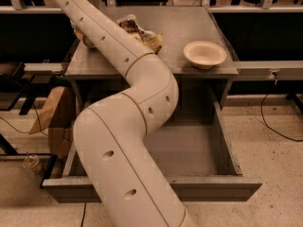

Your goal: Place coke can into top drawer

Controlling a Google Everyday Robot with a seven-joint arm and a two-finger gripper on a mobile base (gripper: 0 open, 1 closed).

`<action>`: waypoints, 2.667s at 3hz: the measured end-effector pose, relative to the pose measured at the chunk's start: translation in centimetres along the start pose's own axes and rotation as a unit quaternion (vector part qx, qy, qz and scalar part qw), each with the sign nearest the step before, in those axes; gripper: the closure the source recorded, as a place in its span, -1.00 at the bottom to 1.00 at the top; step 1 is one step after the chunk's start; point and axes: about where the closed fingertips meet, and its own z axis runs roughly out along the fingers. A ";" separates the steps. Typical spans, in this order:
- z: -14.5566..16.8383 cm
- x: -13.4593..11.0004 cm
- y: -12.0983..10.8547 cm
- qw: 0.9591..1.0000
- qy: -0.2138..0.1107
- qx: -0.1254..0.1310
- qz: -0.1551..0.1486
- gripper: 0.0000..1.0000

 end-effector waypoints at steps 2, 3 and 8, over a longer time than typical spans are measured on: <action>-5.1 4.4 -0.6 0.997 0.053 0.051 0.021 1.00; -8.7 6.2 -0.5 0.994 0.075 0.077 0.029 1.00; -28.7 -5.3 13.5 0.990 0.040 0.102 0.086 1.00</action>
Offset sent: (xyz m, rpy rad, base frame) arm -0.0270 -0.0267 0.1120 0.1781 -0.2108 0.0093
